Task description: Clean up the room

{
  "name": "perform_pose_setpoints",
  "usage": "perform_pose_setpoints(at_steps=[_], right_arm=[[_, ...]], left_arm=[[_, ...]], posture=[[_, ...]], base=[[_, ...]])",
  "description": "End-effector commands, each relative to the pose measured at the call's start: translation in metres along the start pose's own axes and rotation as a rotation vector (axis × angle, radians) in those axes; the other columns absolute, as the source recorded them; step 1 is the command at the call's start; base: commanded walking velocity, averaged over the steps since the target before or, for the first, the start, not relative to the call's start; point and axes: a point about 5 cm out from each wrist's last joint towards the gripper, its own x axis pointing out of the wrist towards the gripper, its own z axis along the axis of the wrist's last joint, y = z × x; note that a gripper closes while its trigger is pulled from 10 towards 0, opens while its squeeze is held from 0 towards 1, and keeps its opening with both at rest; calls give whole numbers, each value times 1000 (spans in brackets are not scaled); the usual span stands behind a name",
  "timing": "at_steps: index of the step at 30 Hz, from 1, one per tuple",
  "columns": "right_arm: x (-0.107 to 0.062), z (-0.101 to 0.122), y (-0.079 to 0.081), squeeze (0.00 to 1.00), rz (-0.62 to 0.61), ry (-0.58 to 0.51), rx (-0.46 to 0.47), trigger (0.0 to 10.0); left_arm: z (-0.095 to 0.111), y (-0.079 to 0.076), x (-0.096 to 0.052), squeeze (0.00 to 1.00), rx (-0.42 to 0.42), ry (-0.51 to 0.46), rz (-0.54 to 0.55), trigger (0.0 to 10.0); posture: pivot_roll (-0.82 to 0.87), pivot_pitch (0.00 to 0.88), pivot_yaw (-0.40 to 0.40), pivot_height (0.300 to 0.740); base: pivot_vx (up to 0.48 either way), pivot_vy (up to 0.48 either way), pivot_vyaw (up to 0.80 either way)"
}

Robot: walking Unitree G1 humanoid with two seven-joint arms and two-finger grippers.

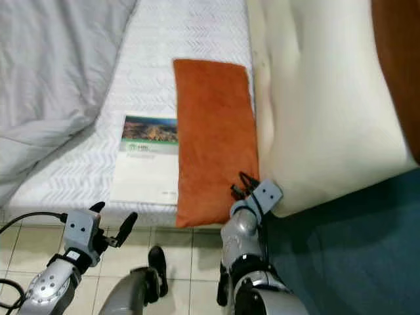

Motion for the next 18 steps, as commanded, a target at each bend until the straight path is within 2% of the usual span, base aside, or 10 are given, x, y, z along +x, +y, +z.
perform_pose_setpoints(at_steps=[1,3,7,11,13,14,15,16,17,18], right_arm=[[-8,-30,-16,1000,-130,168,112,0],[-12,-32,1,1000,-121,206,201,0],[-17,-37,14,1000,-113,261,320,0],[-18,-33,28,1000,-13,246,280,0],[-17,-25,39,1000,99,190,167,0],[-16,-15,43,55,171,105,50,0],[-15,-9,46,55,213,48,-24,0],[-15,-2,49,0,266,-27,-101,4157],[-15,4,50,0,318,-91,-178,10000],[-15,4,50,0,318,-91,-178,10000]], left_arm=[[-4,-13,-14,1000,-20,43,-14,10000],[-6,-26,-29,1000,-36,91,-13,10000],[-4,-36,-35,1000,-46,108,-27,10000],[-6,-41,-37,1000,-63,127,-19,10000],[-5,-45,-37,1000,-55,135,-21,10000],[-4,-49,-37,937,-59,135,-28,10000],[-3,-53,-37,937,-63,136,-32,10000],[-2,-57,-36,416,-57,136,-39,10000],[-3,-60,-34,0,-60,136,-42,10000],[-3,-60,-34,0,-60,136,-42,10000]], posture=[[-40,567,-78,740],[-35,562,-83,740],[-32,556,-87,740],[-32,550,-94,740],[-37,539,-99,740],[-47,520,-107,740],[-47,520,-107,740],[-48,493,-112,740],[-42,470,-112,740],[-42,470,-112,740]], base=[[0,0,0],[0,0,0],[0,0,0],[0,0,0],[0,0,0],[0,0,0],[0,0,0],[0,0,0],[0,0,0],[0,0,0]])
